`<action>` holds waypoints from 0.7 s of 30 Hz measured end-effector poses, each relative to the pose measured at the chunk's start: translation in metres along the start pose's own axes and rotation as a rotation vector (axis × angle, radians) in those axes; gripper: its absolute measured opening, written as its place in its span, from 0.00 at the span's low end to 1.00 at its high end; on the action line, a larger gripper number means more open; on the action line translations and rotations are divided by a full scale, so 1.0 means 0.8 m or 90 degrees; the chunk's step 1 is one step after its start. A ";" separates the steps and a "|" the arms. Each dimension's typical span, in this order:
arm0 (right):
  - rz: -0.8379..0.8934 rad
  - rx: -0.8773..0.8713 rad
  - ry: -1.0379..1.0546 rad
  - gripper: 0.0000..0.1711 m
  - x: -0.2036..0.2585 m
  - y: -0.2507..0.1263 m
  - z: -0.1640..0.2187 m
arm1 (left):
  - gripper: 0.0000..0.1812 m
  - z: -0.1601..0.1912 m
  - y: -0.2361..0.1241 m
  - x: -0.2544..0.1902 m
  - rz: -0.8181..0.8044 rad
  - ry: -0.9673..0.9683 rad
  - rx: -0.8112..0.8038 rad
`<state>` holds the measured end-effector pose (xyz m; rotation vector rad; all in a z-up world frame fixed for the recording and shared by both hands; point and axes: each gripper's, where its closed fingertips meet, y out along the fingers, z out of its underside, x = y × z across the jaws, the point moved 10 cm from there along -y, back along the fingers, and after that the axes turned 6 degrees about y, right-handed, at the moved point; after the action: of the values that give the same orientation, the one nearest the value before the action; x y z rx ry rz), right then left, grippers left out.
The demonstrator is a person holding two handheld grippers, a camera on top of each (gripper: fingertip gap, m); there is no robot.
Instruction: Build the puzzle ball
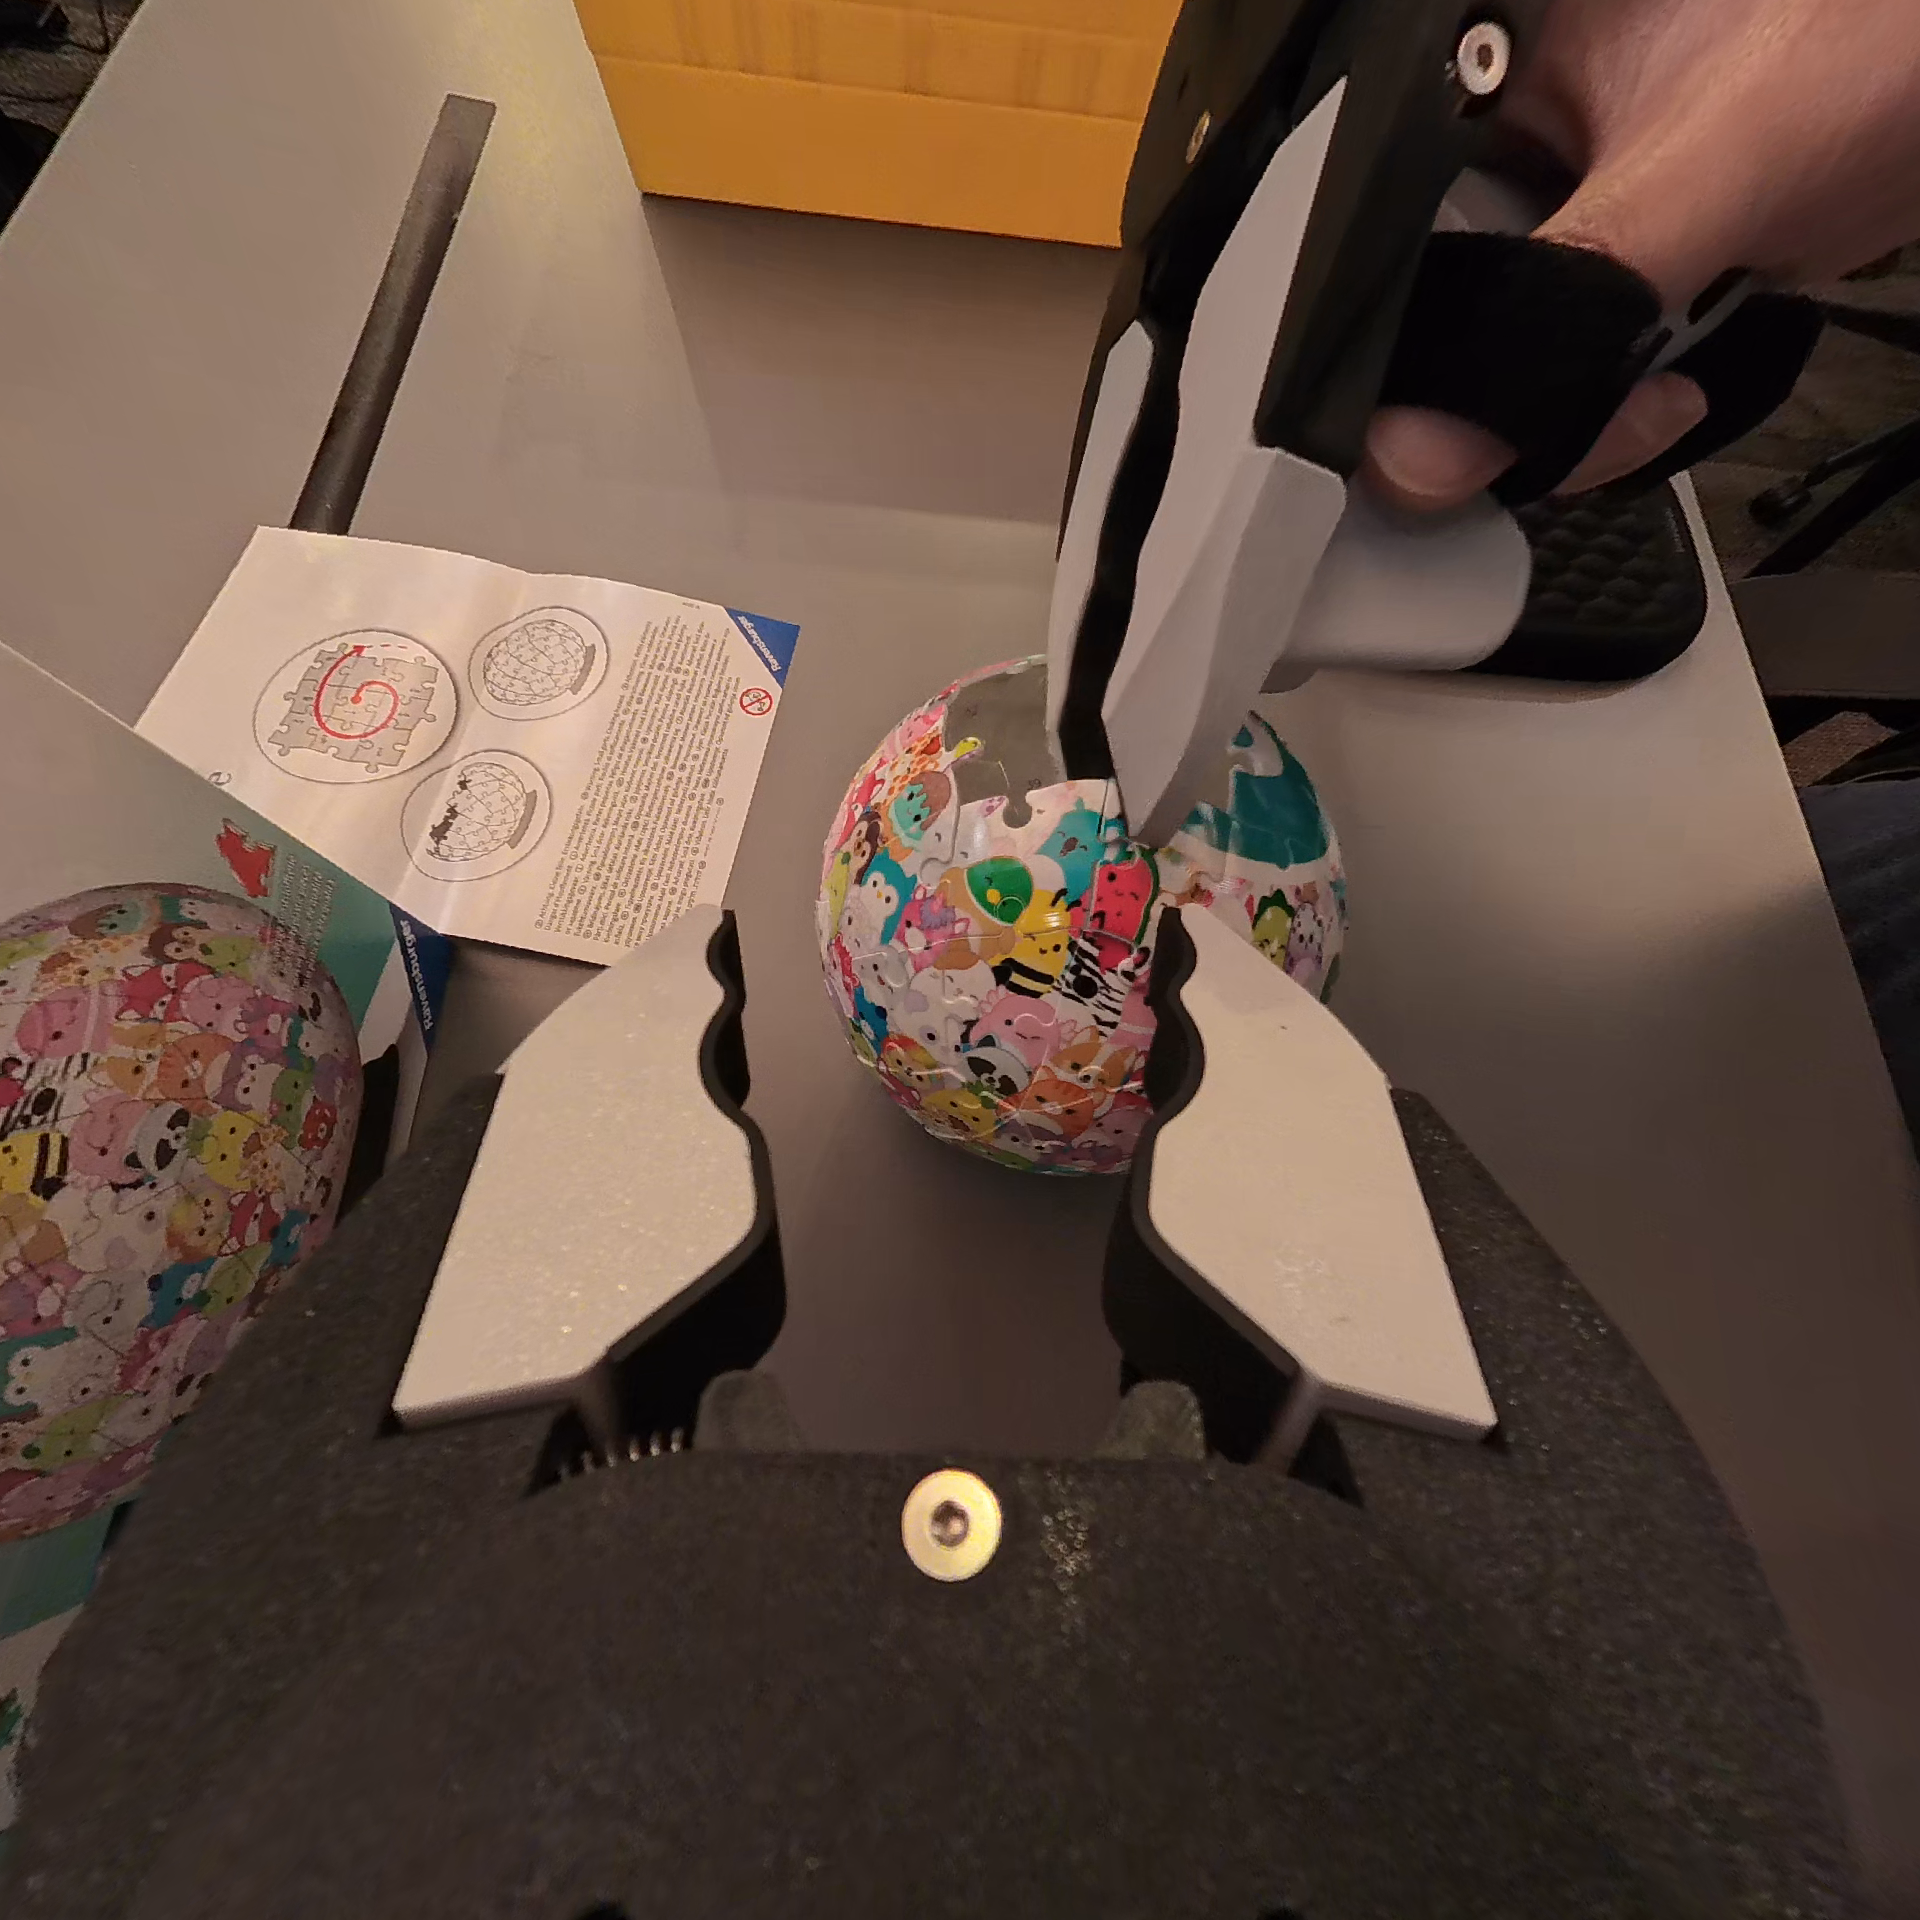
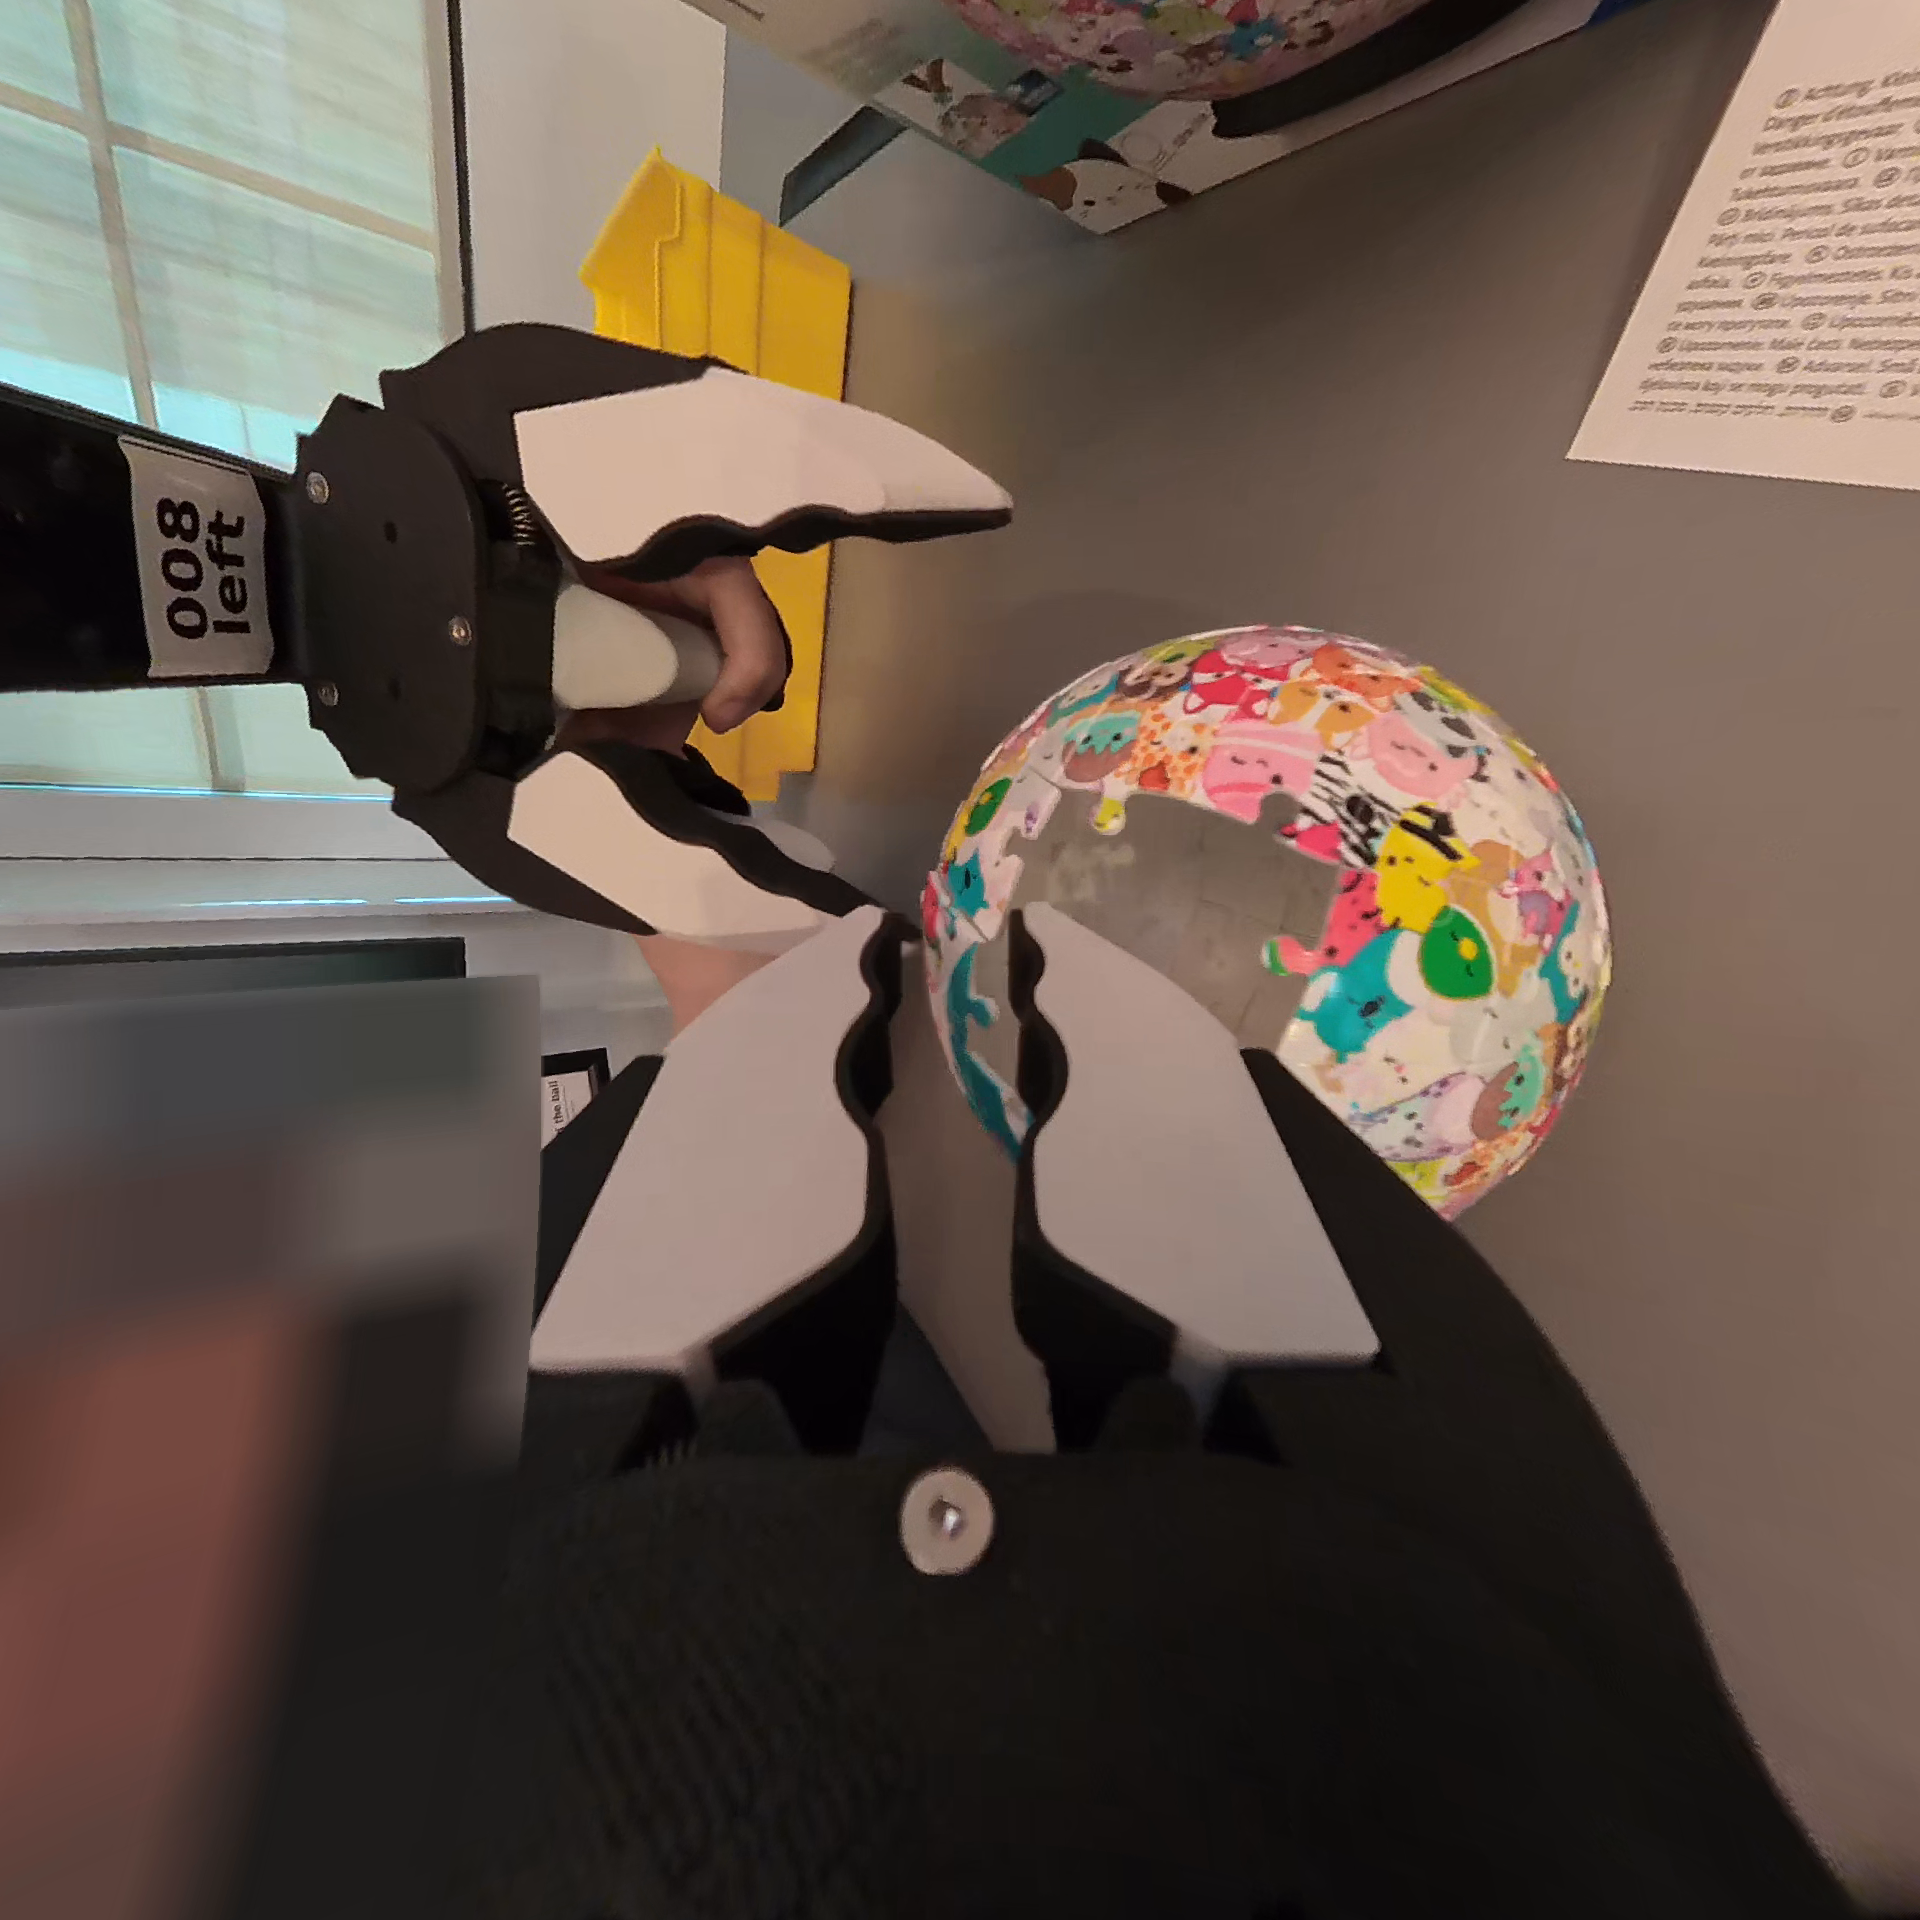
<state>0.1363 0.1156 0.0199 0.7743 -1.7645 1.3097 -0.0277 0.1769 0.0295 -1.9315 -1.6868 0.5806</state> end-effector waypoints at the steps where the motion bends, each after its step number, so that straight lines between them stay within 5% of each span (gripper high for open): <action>1: 0.004 0.005 0.001 0.12 0.002 0.000 -0.001 | 0.42 0.000 0.000 0.000 -0.001 0.000 0.000; 21: 0.075 0.055 0.036 0.07 0.008 0.003 -0.008 | 0.39 -0.001 0.001 -0.001 0.005 0.001 -0.006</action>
<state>0.1327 0.1220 0.0255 0.6829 -1.7403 1.4806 -0.0266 0.1760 0.0297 -1.9458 -1.6833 0.5749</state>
